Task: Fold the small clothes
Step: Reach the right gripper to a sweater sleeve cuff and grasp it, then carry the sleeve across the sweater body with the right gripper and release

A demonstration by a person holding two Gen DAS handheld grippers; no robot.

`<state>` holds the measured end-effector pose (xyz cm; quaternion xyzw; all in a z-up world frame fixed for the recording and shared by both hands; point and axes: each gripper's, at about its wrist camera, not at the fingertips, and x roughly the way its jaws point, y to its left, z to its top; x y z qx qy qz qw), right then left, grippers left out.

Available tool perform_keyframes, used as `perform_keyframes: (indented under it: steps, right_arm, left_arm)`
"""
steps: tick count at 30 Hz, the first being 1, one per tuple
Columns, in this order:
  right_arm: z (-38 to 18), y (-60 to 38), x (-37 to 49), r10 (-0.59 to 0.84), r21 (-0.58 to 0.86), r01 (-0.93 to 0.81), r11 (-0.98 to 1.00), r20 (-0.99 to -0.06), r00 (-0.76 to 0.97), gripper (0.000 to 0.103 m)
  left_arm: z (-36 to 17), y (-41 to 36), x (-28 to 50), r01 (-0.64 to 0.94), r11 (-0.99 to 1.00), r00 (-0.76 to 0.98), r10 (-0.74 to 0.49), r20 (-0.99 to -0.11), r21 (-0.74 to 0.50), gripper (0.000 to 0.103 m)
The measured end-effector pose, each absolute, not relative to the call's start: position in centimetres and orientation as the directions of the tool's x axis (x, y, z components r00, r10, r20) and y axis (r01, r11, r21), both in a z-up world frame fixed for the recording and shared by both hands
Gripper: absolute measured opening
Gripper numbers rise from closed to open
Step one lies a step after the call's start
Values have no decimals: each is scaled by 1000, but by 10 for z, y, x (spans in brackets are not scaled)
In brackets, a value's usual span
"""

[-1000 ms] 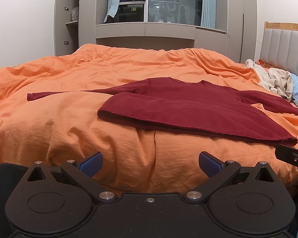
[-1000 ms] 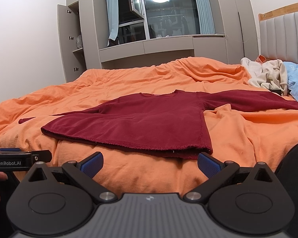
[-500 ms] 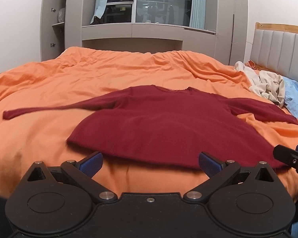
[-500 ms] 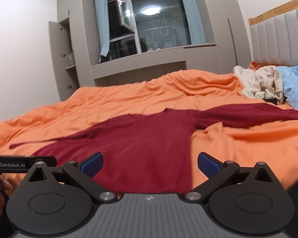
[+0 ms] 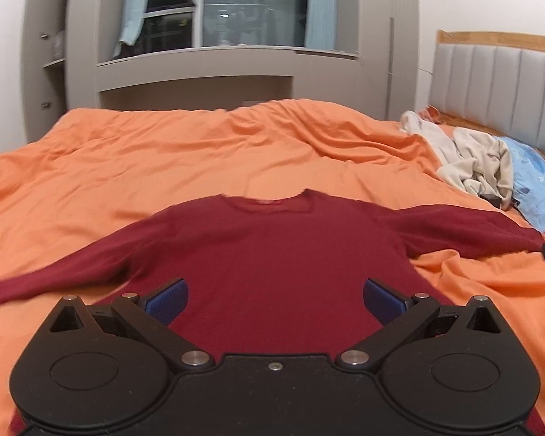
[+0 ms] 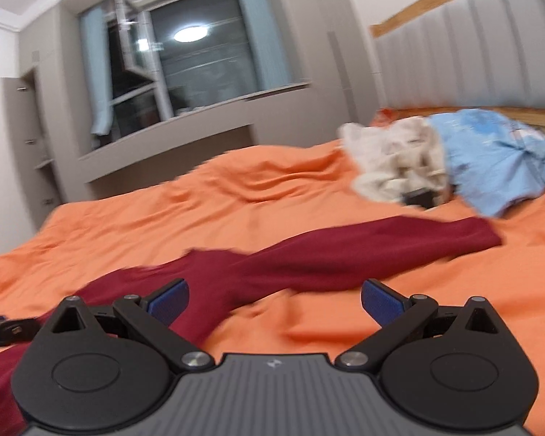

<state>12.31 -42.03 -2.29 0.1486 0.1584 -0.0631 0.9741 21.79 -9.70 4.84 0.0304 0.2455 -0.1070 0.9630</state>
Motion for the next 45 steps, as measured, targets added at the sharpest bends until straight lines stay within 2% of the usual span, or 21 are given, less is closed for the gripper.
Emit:
perform_keyframes:
  steps: [8,16,20,23,29,33,36,41,45]
  right_arm:
    - [-36,-533,188,-248,341,399,851,-409,878,103]
    - [-71,-597,248,-280,402,523,752,-524,804,103]
    - [-88,-613,255,-308,451,569,688,-528,791,103]
    - [-96,-622,257,-355,473,601,644,-511,783,98]
    - [-114,-632,270,-431,457,682,571,-540,723,60]
    - [-120,-634,273,-468,438,711,550,-543,697,22]
    - [-119,-633,272,-480,436,711,552,-530,698,7]
    - [-105,-621,273,-511,388,683,619,-461,725,4]
    - [-89,-613,273,-505,403,652,642,-417,756,3]
  left_arm:
    - [24,-142,280,290,955,837,-226,-498,54,103]
    - [-10,-150,315,284,959,765,-224,-604,4,103]
    - [-23,-152,326,286,958,728,-225,-648,-11,103]
    - [-30,-153,330,287,958,705,-220,-674,-12,103]
    - [-34,-154,332,292,956,693,-222,-686,-15,103]
    - [-32,-151,333,280,959,693,-225,-685,-32,103]
    - [-30,-145,336,253,966,692,-221,-688,-56,103]
    - [-21,-133,340,202,979,706,-171,-687,-36,103]
    - [-10,-116,342,164,985,728,-156,-668,-51,103]
